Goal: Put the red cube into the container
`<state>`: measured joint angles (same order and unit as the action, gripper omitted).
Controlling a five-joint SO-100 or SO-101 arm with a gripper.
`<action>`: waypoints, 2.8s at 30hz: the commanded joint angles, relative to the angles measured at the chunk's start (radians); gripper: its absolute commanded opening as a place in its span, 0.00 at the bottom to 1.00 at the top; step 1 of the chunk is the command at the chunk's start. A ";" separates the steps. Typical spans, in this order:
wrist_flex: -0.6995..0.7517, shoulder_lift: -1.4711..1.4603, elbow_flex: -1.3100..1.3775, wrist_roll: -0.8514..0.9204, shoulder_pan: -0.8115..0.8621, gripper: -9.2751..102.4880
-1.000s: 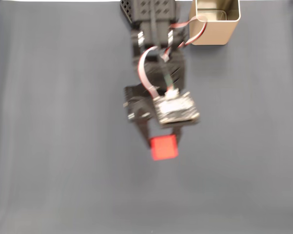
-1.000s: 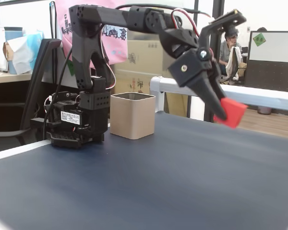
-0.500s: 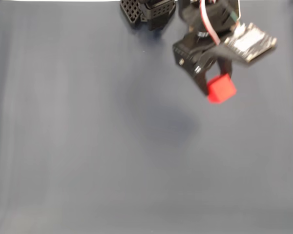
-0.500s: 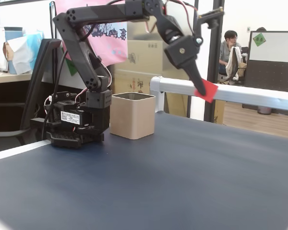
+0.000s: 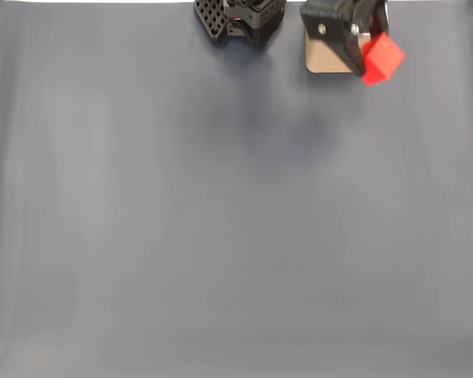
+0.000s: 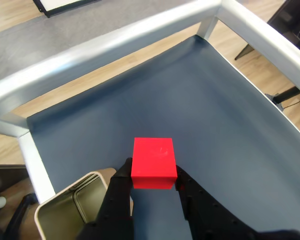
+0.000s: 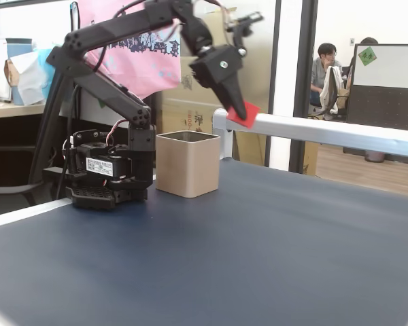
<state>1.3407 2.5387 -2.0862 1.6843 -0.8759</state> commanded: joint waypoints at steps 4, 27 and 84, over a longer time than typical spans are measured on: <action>0.144 0.160 0.005 -0.002 -0.077 0.08; 0.233 0.245 -0.089 -0.184 -0.488 0.08; 0.253 0.284 -0.109 -0.098 -0.468 0.40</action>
<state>1.6122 2.8287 -2.2074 1.5815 -1.3545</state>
